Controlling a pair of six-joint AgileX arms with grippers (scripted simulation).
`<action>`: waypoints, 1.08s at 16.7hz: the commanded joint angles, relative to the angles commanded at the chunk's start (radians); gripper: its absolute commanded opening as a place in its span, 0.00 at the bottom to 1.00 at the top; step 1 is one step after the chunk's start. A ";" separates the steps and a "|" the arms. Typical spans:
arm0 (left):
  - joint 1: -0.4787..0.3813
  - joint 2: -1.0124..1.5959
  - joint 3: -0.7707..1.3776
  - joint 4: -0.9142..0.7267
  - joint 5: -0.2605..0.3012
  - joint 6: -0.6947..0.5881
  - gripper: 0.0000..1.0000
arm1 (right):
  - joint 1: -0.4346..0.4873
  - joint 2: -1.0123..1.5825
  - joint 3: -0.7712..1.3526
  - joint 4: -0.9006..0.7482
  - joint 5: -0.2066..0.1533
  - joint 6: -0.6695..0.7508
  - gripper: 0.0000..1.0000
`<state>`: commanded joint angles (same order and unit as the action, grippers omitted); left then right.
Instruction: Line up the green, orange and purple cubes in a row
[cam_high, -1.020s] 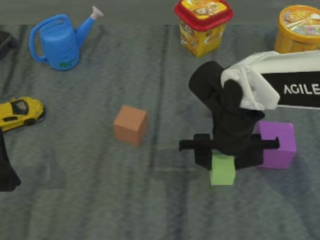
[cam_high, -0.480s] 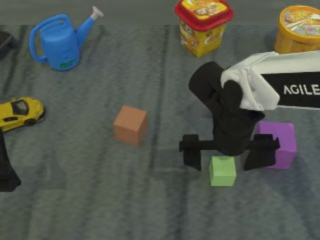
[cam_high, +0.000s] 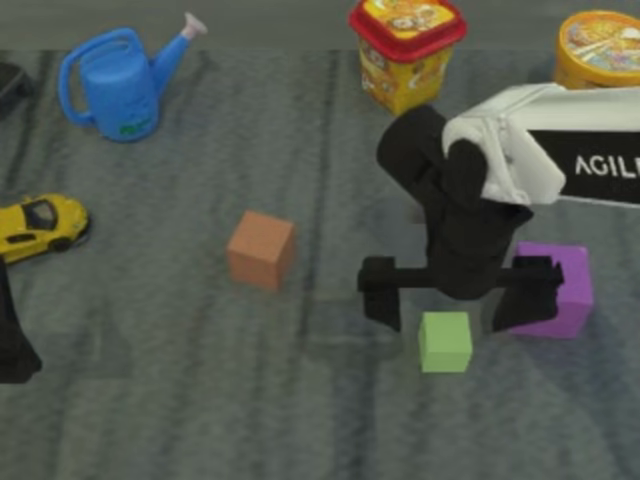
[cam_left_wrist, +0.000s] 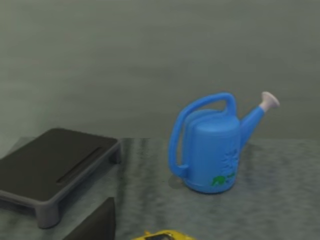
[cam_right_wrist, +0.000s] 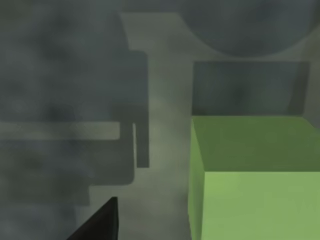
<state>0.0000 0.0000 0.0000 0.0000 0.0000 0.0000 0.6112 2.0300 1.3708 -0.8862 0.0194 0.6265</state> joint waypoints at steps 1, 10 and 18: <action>0.000 0.000 0.000 0.000 0.000 0.000 1.00 | 0.001 -0.014 0.020 -0.037 0.000 0.001 1.00; 0.000 0.000 0.000 0.000 0.000 0.000 1.00 | 0.003 -0.071 0.098 -0.175 -0.001 -0.003 1.00; -0.076 0.292 0.289 -0.183 0.003 -0.020 1.00 | 0.021 -0.346 -0.129 -0.019 -0.008 -0.100 1.00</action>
<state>-0.0758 0.2917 0.2886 -0.1834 0.0032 -0.0200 0.6322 1.6837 1.2420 -0.9050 0.0110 0.5269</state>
